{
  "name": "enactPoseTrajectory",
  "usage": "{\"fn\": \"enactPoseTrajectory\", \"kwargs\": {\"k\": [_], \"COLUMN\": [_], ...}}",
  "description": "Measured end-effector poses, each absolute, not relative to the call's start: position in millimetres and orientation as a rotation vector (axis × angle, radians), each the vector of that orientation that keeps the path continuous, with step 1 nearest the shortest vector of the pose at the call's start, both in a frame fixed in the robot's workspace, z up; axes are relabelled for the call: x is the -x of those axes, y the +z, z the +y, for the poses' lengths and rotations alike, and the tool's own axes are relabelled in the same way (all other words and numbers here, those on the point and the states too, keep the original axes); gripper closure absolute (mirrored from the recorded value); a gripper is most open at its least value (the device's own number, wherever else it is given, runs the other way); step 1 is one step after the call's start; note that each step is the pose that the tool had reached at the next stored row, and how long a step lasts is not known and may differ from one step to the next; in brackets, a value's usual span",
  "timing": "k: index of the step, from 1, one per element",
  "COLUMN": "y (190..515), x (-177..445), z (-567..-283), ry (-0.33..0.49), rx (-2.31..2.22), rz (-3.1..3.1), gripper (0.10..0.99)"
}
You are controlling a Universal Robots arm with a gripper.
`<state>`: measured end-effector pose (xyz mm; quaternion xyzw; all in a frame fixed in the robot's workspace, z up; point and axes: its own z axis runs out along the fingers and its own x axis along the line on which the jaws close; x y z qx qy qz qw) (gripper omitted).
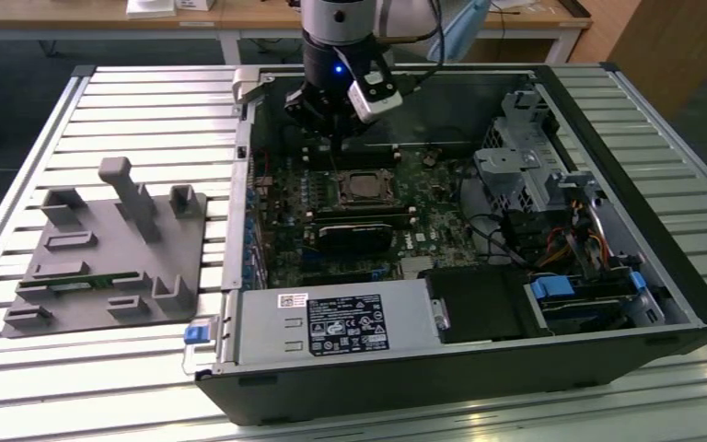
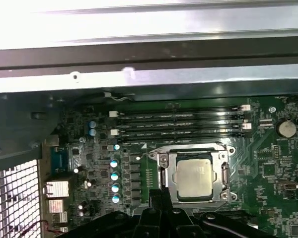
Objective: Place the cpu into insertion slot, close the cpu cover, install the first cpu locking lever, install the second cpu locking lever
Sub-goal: 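Install the first cpu locking lever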
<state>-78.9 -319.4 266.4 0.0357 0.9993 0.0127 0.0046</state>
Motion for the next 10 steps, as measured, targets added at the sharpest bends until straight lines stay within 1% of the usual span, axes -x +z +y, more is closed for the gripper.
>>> {"fn": "enactPoseTrajectory", "kwargs": {"k": [10], "y": [263], "x": [95], "z": [-314], "ry": [0.040], "rx": [-0.104], "rz": [3.127], "gripper": [0.980]}}
